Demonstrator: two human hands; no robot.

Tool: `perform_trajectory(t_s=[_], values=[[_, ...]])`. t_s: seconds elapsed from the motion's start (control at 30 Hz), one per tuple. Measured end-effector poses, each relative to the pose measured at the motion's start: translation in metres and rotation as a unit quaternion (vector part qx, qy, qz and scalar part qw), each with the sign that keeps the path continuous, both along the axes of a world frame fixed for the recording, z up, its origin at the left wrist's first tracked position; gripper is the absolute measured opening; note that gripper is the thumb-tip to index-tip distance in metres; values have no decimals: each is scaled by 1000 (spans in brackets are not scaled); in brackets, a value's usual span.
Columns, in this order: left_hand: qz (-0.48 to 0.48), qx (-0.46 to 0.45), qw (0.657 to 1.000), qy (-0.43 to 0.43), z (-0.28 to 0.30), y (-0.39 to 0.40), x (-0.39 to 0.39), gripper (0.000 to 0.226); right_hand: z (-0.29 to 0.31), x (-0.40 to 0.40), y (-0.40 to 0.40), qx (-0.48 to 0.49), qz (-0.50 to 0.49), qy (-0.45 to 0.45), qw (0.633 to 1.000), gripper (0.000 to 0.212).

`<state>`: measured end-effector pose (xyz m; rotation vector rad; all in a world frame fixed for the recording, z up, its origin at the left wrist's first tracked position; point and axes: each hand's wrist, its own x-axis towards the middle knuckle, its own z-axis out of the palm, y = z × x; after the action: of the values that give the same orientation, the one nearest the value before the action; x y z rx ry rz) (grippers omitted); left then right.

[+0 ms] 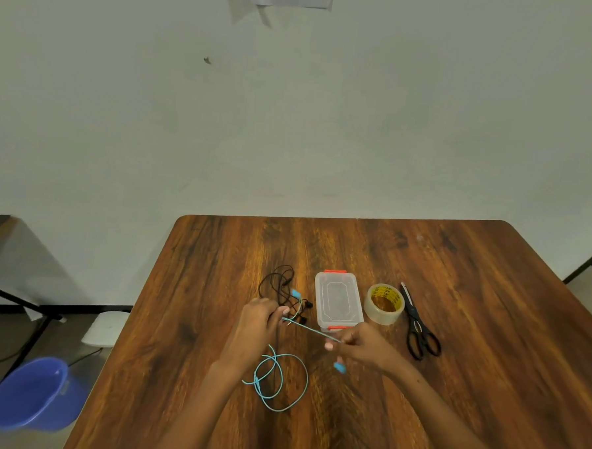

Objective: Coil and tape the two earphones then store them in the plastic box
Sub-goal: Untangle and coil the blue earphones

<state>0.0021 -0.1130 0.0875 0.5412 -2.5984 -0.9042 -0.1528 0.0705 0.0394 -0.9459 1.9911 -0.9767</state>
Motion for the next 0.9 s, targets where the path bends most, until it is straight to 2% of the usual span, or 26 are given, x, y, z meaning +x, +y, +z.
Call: perform_trajectory(t_s=[0.1, 0.2, 0.27, 0.33, 0.4, 0.5, 0.67, 0.9], values=[[-7, 15, 1000, 2, 0, 2, -3, 34, -7, -4, 1, -13, -19, 39, 999, 26], [-11, 8, 1000, -4, -2, 2, -5, 37, -4, -2, -5, 9, -25, 71, 997, 4], [-20, 5, 1000, -4, -3, 1, -5, 38, 1, 2, -12, 16, -34, 99, 994, 21], [-35, 0, 999, -7, -4, 0, -6, 38, 12, 10, -22, -22, -39, 119, 992, 34], [-49, -4, 999, -11, -5, -1, -6, 37, 22, 21, -33, -82, -16, 80, 993, 34], [-65, -4, 998, -9, -6, 1, -6, 35, 33, 38, -45, -127, 26, -46, 991, 18], [-78, -5, 997, -1, -5, 2, -4, 33, 31, 41, -46, -159, 20, -86, 983, 13], [-79, -12, 997, 11, -6, 6, -3, 34, 34, 34, -40, -134, -33, -174, 975, 12]])
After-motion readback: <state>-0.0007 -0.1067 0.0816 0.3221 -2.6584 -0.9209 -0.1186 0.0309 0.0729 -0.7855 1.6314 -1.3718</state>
